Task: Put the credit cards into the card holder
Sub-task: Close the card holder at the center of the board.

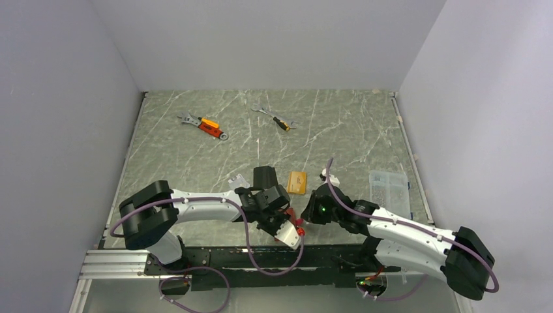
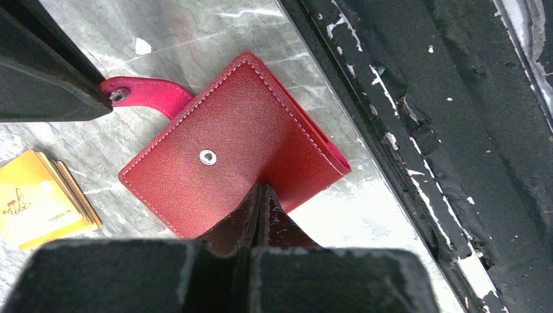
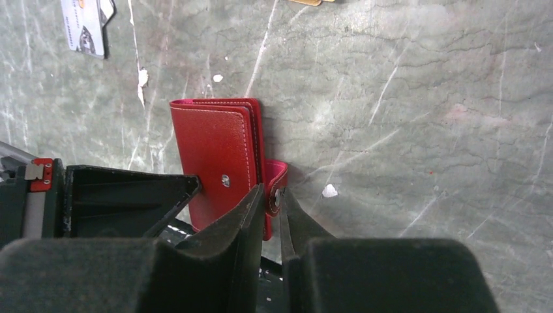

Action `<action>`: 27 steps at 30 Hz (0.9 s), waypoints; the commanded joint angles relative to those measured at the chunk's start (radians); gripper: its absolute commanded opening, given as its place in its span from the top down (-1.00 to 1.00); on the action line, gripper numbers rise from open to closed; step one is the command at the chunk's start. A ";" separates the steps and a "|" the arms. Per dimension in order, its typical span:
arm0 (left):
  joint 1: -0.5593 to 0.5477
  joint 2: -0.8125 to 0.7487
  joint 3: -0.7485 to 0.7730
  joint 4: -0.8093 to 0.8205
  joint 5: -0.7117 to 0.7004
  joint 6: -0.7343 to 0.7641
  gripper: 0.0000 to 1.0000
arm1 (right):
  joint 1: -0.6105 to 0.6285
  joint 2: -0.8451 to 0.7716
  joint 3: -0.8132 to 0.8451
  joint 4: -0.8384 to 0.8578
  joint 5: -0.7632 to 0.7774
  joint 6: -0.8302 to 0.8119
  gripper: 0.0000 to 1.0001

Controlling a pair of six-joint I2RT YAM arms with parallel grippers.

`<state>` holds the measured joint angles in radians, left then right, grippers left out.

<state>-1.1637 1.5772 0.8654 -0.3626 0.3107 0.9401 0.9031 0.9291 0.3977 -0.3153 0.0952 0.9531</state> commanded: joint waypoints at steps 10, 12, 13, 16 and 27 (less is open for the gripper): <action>-0.016 0.001 -0.027 -0.057 -0.078 0.003 1.00 | -0.021 -0.013 0.029 -0.027 -0.004 -0.009 0.90; -0.017 0.000 -0.027 -0.057 -0.079 0.006 1.00 | -0.024 -0.004 0.034 -0.032 -0.007 -0.015 1.00; -0.018 0.000 -0.026 -0.058 -0.079 0.006 1.00 | -0.025 0.001 0.037 -0.034 -0.010 -0.018 1.00; -0.017 -0.011 -0.024 -0.060 -0.078 0.006 1.00 | -0.029 0.029 0.047 -0.046 -0.026 -0.033 1.00; -0.036 0.008 -0.017 -0.077 -0.099 0.007 1.00 | -0.037 0.059 0.081 -0.079 -0.038 -0.060 0.97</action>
<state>-1.1915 1.5738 0.8642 -0.3649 0.2619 0.9413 0.8719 1.0088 0.4381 -0.3683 0.0551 0.9051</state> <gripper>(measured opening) 0.007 0.056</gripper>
